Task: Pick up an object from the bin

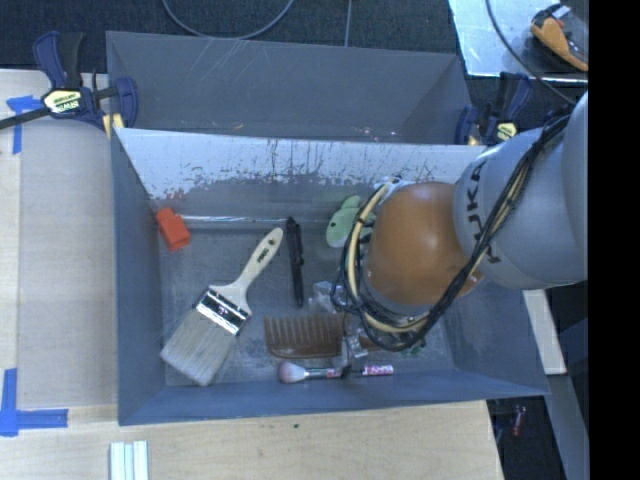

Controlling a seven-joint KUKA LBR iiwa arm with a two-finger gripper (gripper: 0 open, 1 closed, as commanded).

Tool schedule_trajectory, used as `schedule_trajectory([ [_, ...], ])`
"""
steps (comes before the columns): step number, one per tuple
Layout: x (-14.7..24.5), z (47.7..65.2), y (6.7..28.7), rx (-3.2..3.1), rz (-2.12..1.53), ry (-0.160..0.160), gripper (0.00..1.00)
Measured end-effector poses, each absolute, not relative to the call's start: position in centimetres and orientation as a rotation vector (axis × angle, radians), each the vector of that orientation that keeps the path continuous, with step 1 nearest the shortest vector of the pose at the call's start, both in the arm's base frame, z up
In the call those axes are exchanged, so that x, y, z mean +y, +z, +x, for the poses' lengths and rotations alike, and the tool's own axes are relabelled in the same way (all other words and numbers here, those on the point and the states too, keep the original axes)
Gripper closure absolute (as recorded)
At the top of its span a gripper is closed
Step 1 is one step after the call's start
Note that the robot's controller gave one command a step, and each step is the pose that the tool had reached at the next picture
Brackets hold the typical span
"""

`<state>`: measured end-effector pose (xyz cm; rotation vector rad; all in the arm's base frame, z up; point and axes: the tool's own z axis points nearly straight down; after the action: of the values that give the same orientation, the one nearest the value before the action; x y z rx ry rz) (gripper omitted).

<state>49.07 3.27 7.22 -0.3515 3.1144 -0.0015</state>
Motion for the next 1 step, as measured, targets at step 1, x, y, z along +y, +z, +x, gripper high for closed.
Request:
schedule_trajectory([
  [1,3.27,49.07,7.25,3.114,-0.351,-0.001,1.00],
])
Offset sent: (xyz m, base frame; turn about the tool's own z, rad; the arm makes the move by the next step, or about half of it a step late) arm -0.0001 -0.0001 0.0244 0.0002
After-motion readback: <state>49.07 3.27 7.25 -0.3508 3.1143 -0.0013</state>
